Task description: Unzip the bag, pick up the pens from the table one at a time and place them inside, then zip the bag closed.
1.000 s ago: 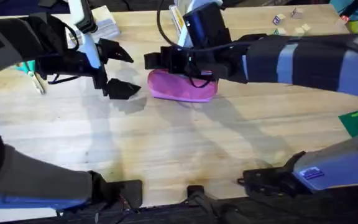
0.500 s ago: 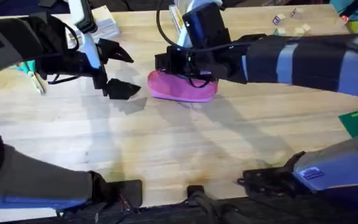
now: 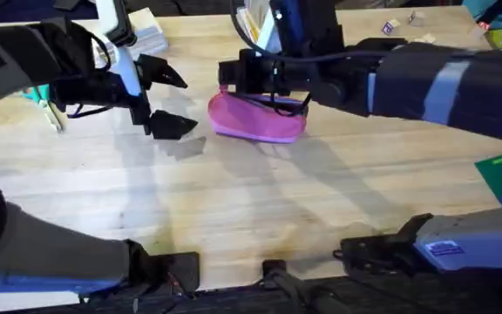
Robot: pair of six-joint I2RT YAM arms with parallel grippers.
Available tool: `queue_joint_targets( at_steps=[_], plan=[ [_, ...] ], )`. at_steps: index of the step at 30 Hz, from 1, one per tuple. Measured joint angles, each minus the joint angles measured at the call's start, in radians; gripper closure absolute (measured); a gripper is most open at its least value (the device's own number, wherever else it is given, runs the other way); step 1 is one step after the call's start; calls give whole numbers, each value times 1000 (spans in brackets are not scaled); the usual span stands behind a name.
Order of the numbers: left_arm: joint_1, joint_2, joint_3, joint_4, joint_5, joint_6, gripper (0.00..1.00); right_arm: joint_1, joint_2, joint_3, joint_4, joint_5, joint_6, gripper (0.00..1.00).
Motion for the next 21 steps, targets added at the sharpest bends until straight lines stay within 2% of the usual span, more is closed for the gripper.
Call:
queue_joint_targets(
  at_steps=[8,14,21],
  plan=[
    [0,0,0,0,6,0,8,-2,-6,0,-4,0,-7,972],
    [-7,0,0,4,49,0,8,-1,-6,0,-3,0,-8,972],
    [-82,55,0,29,92,0,7,20,-6,0,-4,3,-14,972]
  ],
)
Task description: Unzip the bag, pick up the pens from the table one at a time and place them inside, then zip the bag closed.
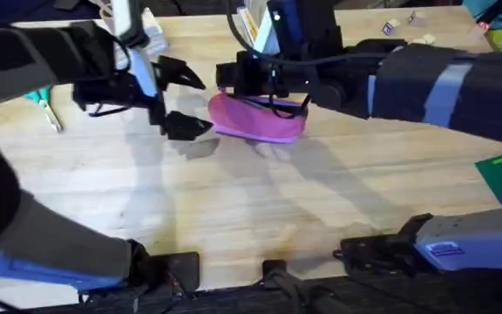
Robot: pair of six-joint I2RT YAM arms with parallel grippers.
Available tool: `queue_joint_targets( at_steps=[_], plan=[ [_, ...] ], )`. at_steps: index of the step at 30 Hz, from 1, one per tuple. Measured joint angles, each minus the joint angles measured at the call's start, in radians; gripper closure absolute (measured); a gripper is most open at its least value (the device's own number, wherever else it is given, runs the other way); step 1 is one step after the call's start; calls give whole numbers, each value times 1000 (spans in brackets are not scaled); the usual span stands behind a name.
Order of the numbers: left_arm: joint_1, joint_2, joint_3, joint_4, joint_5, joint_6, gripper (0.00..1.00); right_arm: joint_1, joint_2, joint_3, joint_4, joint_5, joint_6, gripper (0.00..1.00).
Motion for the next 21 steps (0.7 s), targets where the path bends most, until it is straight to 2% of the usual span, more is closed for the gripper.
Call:
queue_joint_targets(
  at_steps=[5,12,13,14,16,18,19,20,21],
  plan=[
    [-48,41,0,31,37,0,7,12,0,0,0,-1,0,972],
    [-73,41,0,39,64,0,29,12,0,0,0,-3,0,972],
    [-76,41,0,39,66,0,76,12,0,0,0,-3,0,972],
    [-78,41,0,40,67,-1,173,12,0,0,0,-3,0,972],
    [-80,41,0,42,69,0,426,12,0,0,0,-3,0,972],
    [-81,41,0,48,68,1,768,12,0,0,-1,-4,0,972],
    [-81,41,0,50,67,1,888,12,0,0,-1,-5,0,971],
    [-81,41,0,51,67,3,940,12,0,0,-1,-4,0,971],
    [-81,41,0,53,67,3,951,12,0,0,-1,-4,-1,971]
  ],
)
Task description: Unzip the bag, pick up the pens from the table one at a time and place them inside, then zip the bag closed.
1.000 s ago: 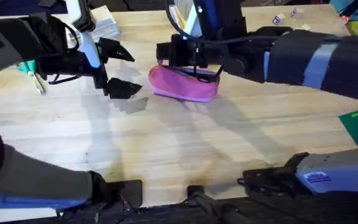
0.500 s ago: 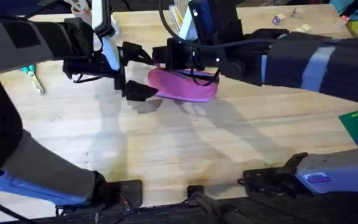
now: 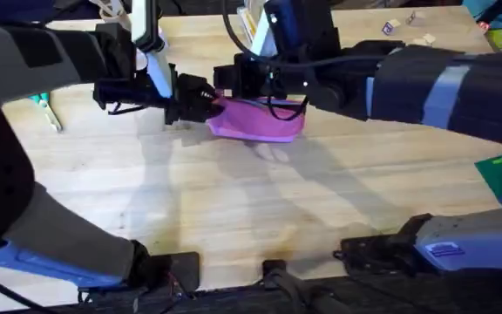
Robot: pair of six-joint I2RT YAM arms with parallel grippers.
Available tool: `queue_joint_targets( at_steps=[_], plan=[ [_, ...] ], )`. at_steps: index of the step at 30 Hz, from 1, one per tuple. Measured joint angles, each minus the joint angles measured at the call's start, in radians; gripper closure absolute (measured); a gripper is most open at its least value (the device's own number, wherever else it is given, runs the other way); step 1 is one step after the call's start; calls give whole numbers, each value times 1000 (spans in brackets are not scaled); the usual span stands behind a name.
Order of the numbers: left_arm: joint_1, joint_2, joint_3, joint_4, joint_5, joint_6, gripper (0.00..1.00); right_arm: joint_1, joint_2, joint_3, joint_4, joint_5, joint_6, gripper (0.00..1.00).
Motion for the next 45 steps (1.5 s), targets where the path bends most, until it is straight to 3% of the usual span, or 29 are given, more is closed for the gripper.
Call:
queue_joint_targets(
  at_steps=[6,16,31,45],
  plan=[
    [0,0,0,2,0,0,957,-11,0,0,0,-5,-22,971],
    [-11,0,0,12,13,-1,957,-222,-54,0,-219,-107,-43,971],
    [-17,0,0,6,8,-3,958,-486,-100,0,-480,-124,-137,971],
    [-35,0,0,3,18,-3,958,-622,-100,0,-649,-169,-196,971]
  ],
)
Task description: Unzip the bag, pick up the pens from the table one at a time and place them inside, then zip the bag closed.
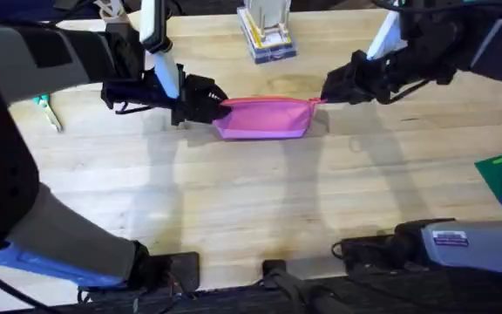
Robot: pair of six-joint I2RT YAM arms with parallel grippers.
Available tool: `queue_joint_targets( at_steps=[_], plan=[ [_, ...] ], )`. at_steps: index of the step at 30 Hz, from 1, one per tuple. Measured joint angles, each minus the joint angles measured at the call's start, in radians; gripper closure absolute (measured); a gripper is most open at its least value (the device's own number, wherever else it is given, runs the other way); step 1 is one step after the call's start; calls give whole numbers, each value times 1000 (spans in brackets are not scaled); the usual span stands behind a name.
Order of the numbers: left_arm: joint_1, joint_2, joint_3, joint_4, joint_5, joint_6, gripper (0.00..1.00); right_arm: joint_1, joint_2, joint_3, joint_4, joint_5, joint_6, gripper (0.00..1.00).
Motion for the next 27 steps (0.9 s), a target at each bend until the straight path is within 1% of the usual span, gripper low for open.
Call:
queue_joint_targets(
  at_steps=[3,8,9,12,13,14,15,16,17,21,22,26,27],
  plan=[
    [0,0,0,0,2,0,958,-1,0,0,-16,5,-13,971],
    [0,0,0,1,2,0,958,-1,0,0,2,3,-21,968],
    [0,0,0,0,0,0,958,-1,-1,0,8,3,-22,891],
    [12,0,0,0,-21,0,958,-32,-32,0,25,47,-35,448],
    [17,0,0,1,-22,0,958,-41,-49,1,26,55,-36,320],
    [21,0,0,0,-23,0,958,-47,-75,2,25,64,-38,161],
    [23,0,0,0,-24,0,958,-48,-100,3,23,69,-46,47],
    [24,0,0,0,-25,0,958,-46,-127,6,20,71,-52,15],
    [24,0,0,0,-25,0,958,-44,-153,10,17,72,-59,7],
    [24,0,0,0,-25,0,958,-23,-242,22,-6,74,-110,4],
    [24,0,0,0,-25,0,958,-1,-283,25,-27,76,-141,5],
    [24,0,0,0,-25,0,958,16,-311,25,-43,76,-160,5],
    [27,0,0,1,-18,3,438,17,-317,25,-54,76,-169,5]
  ],
)
